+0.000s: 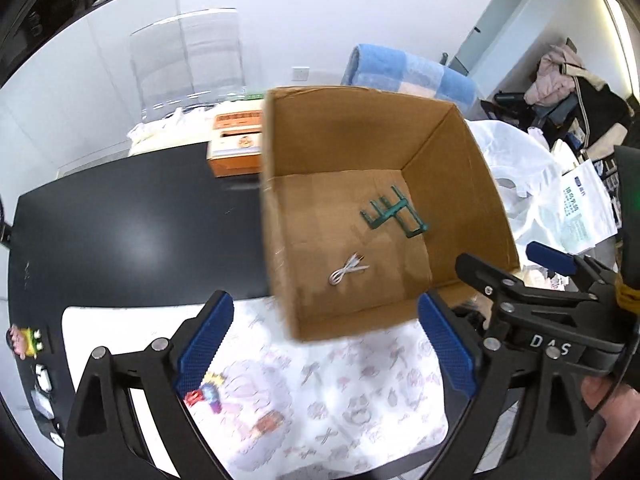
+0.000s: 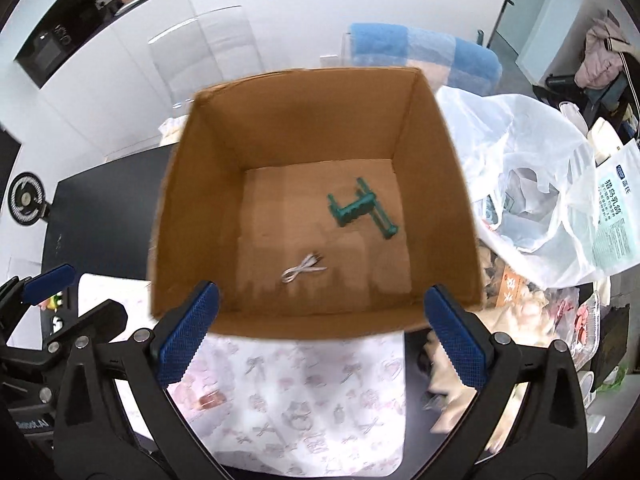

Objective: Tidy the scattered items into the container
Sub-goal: 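Move both open tools back from the box to the mat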

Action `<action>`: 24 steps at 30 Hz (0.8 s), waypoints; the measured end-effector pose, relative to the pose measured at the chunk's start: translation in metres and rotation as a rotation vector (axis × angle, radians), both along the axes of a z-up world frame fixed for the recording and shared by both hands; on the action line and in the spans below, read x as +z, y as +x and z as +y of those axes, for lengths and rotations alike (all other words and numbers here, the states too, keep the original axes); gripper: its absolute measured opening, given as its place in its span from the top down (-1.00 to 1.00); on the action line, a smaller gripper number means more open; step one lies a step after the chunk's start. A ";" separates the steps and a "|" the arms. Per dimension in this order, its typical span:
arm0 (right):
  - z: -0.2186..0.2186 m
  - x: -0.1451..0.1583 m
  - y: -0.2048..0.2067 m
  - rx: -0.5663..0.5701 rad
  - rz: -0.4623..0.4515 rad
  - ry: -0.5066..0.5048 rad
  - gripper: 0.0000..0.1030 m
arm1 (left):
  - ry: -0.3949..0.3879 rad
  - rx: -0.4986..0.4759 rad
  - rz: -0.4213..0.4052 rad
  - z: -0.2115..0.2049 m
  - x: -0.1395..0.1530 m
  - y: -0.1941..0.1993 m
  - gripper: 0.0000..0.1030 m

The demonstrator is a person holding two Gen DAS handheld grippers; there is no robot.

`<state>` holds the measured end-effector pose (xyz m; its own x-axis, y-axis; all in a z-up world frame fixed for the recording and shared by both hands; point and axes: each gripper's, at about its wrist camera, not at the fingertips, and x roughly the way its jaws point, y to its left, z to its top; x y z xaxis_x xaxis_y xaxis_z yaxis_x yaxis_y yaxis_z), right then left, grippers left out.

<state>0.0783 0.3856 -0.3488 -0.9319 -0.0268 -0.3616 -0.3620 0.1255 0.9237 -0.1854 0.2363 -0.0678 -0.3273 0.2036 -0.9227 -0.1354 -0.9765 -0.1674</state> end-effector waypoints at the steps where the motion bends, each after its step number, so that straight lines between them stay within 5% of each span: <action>1: -0.005 0.008 -0.001 0.003 0.001 0.003 -1.00 | 0.007 0.007 0.001 -0.008 0.002 0.005 -0.80; 6: -0.033 0.049 -0.006 0.016 0.009 0.019 -1.00 | 0.049 0.043 0.007 -0.057 0.007 0.036 -0.80; 18: -0.098 0.133 -0.031 0.054 0.037 0.019 -1.00 | -0.052 0.046 -0.010 -0.154 -0.024 0.112 -0.80; 24: -0.123 0.153 -0.061 0.109 0.044 -0.002 -1.00 | -0.032 0.042 -0.100 -0.190 -0.053 0.141 -0.80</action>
